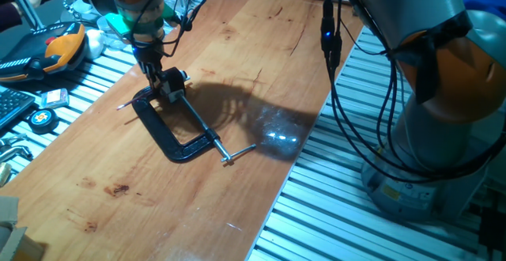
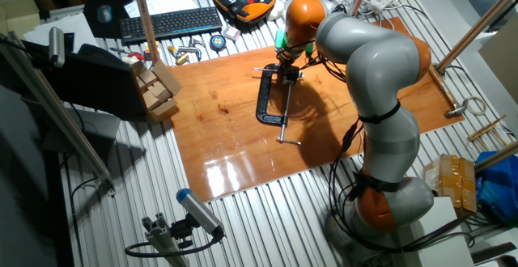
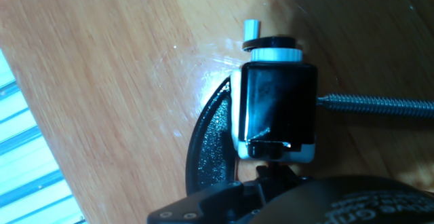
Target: Insert the pencil into the pencil sharpener
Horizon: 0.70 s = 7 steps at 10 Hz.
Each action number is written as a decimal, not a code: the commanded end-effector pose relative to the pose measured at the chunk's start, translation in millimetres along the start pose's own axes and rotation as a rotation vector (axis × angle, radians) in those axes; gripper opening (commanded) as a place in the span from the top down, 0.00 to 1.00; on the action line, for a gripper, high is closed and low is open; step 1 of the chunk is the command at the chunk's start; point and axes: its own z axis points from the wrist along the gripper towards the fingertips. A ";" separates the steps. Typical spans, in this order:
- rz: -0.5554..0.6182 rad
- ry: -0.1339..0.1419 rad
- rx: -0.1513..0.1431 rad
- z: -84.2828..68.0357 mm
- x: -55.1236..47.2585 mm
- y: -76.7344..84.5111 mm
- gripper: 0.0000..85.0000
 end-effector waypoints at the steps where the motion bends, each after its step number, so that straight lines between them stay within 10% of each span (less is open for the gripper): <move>1: -0.003 0.000 0.000 0.3 0.6 -0.2 0.60; 2: -0.004 -0.001 -0.001 0.3 0.7 -0.2 0.60; 4: -0.003 -0.002 -0.003 -0.2 1.6 -0.4 0.20; 7: -0.012 0.000 -0.004 -5.3 3.1 -0.3 0.20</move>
